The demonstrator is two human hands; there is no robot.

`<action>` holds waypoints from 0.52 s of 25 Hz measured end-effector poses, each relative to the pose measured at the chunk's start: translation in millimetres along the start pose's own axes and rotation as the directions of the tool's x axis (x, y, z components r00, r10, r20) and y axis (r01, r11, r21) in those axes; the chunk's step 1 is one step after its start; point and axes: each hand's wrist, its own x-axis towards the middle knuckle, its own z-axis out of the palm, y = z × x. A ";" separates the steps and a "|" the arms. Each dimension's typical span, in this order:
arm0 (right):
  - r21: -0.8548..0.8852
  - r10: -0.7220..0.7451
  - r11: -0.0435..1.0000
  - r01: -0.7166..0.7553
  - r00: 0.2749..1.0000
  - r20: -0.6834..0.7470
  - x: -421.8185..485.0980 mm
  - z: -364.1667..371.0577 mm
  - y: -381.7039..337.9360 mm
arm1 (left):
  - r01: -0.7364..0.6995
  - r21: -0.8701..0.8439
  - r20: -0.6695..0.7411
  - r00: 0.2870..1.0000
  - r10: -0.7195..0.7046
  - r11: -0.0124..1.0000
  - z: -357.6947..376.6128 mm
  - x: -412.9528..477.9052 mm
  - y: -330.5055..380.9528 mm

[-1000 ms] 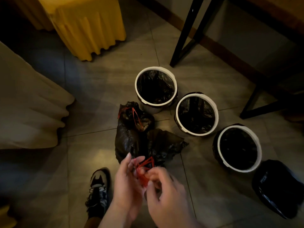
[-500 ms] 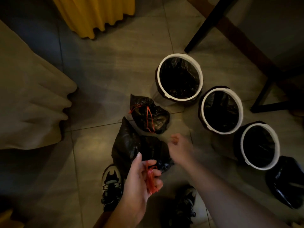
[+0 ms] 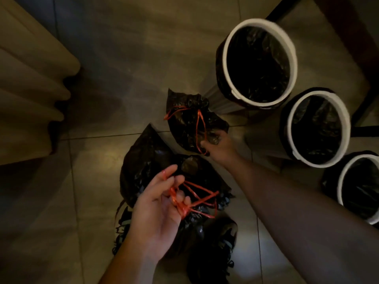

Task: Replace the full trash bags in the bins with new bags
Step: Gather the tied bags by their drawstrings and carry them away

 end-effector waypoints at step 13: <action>0.786 -0.044 0.612 0.091 0.996 -0.081 -39.3 -52.4 -75.6 | -0.118 0.035 0.005 0.993 0.118 0.992 23.4 36.2 30.1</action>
